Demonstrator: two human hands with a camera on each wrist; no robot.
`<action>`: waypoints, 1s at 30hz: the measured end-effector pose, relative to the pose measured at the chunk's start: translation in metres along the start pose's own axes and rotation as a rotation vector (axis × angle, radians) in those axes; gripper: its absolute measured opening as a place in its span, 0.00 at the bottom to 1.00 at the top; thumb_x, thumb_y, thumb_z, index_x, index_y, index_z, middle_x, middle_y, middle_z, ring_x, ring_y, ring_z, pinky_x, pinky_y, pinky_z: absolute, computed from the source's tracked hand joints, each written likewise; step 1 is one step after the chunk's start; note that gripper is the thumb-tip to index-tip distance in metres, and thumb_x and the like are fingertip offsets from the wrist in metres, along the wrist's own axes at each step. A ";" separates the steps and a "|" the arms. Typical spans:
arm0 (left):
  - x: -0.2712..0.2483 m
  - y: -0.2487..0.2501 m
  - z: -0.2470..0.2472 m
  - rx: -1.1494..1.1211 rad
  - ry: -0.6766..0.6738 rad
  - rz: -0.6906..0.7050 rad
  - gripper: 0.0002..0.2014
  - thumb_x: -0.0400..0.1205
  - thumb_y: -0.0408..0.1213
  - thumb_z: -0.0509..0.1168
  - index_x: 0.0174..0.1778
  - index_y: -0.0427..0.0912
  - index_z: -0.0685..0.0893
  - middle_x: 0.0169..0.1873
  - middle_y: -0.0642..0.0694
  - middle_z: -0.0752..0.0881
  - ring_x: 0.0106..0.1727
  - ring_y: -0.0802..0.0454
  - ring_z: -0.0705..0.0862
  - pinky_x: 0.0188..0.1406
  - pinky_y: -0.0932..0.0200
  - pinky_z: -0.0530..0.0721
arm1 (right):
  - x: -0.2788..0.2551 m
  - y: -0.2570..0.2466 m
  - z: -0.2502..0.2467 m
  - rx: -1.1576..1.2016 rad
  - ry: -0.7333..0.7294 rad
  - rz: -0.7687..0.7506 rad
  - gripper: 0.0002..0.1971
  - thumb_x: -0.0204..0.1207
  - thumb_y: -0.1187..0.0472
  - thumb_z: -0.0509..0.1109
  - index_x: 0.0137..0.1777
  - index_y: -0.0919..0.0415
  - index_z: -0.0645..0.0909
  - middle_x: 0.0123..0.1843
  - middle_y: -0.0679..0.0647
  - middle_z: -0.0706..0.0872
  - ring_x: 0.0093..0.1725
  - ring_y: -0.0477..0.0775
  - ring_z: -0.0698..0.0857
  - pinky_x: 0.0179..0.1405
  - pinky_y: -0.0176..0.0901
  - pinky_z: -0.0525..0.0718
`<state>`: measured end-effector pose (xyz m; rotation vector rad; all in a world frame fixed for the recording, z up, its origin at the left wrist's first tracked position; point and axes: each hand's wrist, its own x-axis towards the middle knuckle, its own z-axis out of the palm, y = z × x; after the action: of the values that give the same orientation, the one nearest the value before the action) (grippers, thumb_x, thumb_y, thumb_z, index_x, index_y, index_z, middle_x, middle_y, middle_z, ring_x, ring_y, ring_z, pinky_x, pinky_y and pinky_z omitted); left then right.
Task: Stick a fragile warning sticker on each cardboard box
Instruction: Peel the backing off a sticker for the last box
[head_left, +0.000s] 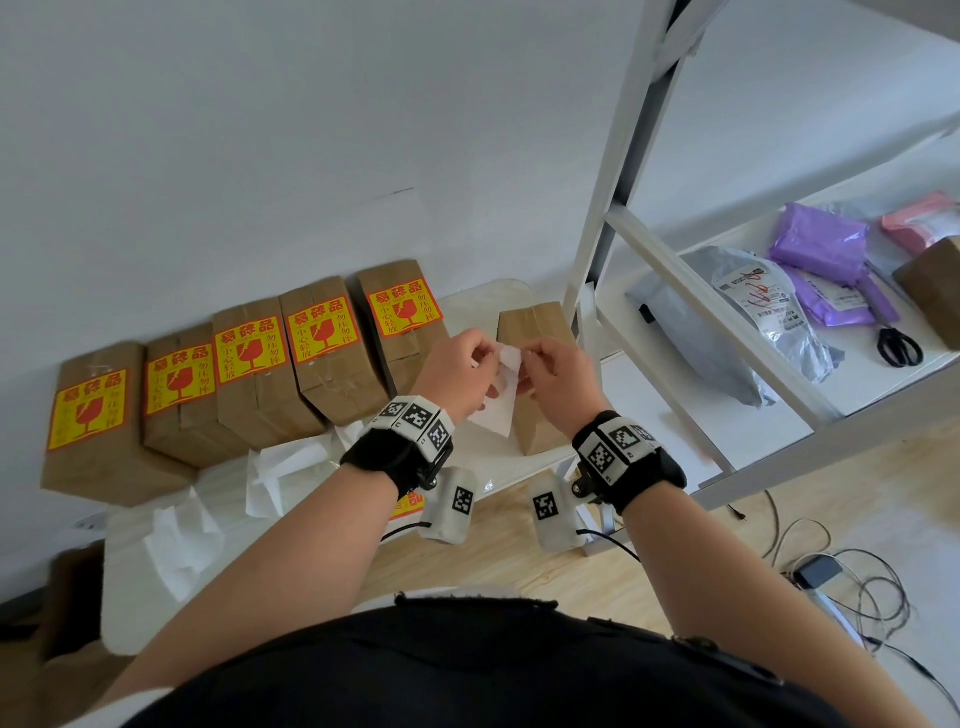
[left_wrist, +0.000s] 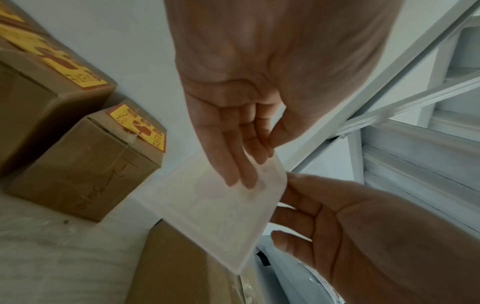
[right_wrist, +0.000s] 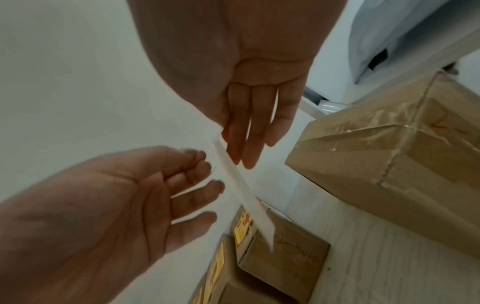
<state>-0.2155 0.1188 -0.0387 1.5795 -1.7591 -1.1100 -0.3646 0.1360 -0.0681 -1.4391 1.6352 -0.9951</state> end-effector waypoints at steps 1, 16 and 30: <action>0.000 -0.003 0.000 -0.018 0.008 -0.025 0.07 0.86 0.36 0.60 0.43 0.45 0.79 0.41 0.46 0.87 0.34 0.52 0.90 0.31 0.51 0.90 | 0.001 0.002 -0.001 0.042 0.009 0.046 0.11 0.85 0.65 0.60 0.46 0.59 0.83 0.36 0.51 0.89 0.32 0.43 0.89 0.35 0.37 0.86; 0.000 -0.068 -0.043 -0.280 0.305 -0.649 0.11 0.84 0.39 0.59 0.44 0.36 0.81 0.33 0.41 0.86 0.33 0.45 0.88 0.42 0.46 0.91 | 0.010 0.054 -0.030 0.348 0.460 0.547 0.13 0.85 0.63 0.54 0.51 0.63 0.81 0.49 0.63 0.90 0.41 0.60 0.91 0.42 0.56 0.91; -0.020 -0.092 -0.103 0.576 0.323 -0.643 0.13 0.84 0.45 0.59 0.44 0.39 0.82 0.41 0.42 0.84 0.41 0.41 0.82 0.38 0.54 0.76 | 0.018 -0.007 0.058 0.082 0.144 0.208 0.09 0.85 0.61 0.59 0.49 0.59 0.82 0.35 0.50 0.88 0.33 0.48 0.88 0.39 0.47 0.87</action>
<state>-0.0778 0.1164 -0.0585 2.6284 -1.4482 -0.5400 -0.3117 0.1132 -0.0873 -1.1395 1.7848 -1.0524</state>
